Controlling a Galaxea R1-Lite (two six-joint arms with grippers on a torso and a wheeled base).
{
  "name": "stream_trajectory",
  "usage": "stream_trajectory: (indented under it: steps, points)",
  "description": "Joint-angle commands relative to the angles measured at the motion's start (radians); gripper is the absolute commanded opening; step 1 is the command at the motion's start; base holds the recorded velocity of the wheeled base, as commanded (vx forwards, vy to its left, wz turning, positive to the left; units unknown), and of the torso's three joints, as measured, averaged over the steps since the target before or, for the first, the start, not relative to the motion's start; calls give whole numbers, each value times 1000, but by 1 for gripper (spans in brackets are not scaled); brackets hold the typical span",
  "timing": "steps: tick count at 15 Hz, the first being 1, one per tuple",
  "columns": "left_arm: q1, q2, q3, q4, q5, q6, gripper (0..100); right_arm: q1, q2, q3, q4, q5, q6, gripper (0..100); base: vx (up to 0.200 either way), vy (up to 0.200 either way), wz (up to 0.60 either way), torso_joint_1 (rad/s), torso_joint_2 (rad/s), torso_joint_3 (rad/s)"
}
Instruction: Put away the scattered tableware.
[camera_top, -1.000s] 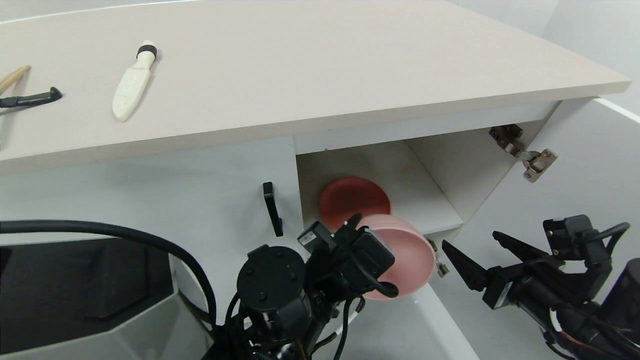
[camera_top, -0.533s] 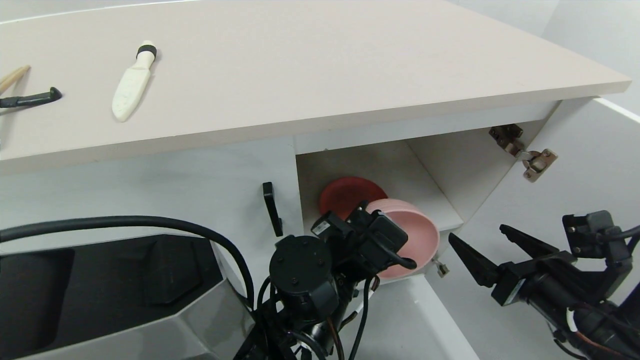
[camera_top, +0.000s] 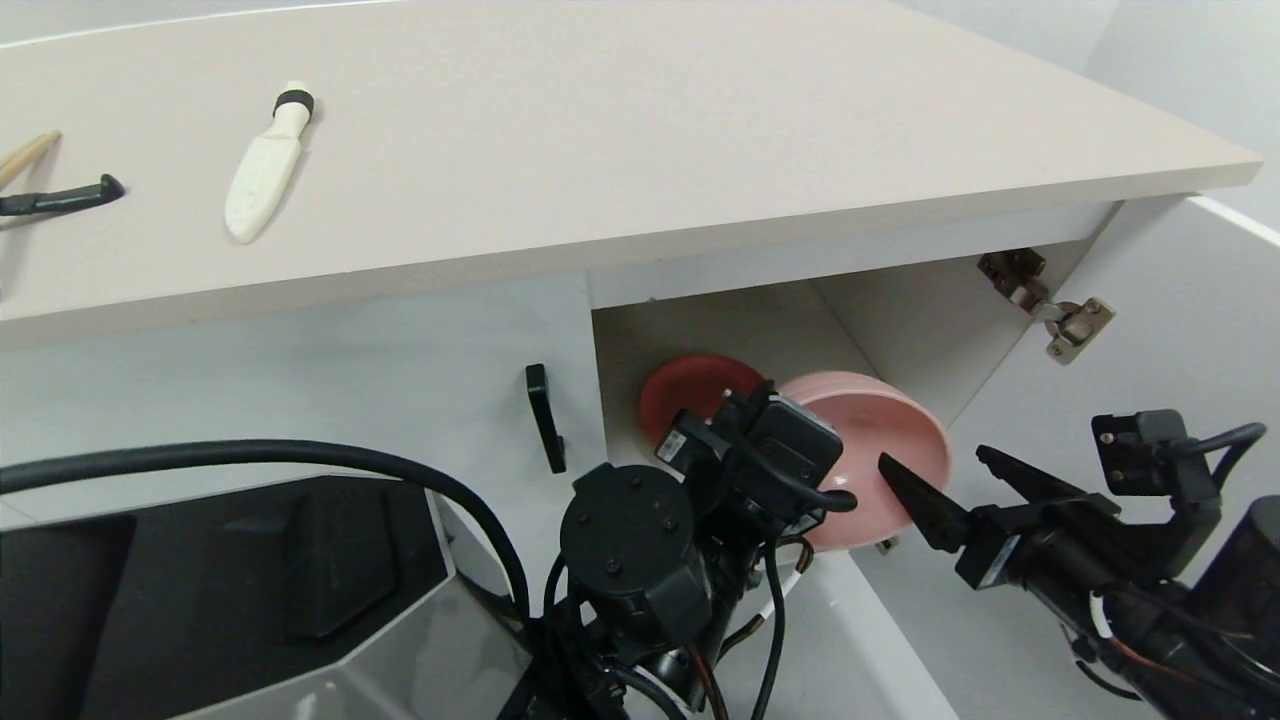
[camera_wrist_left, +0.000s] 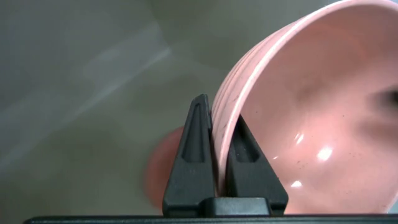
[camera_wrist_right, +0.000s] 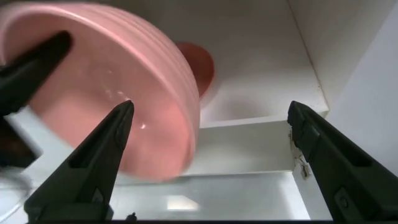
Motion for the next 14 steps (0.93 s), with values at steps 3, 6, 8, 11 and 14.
stream_trajectory:
  steps: [3,6,8,11,14]
  points:
    - [14,-11,11,-1,4,-27,0,-14,41,-15,-1,0,2,100,0,0,0,0,0,0]
    - [3,-11,8,-1,4,-74,0,-17,33,-16,-1,0,2,100,0,0,0,0,0,0]
    - [3,-19,6,-1,4,-96,0,-17,35,-16,-1,0,2,100,0,0,0,0,0,0]
    - [0,-22,8,-1,4,-97,0,-17,22,-16,-1,0,2,100,0,0,0,0,0,0]
    - [-4,-8,11,-1,4,-99,0,-16,-4,-15,-1,0,2,0,0,0,0,0,0,0]
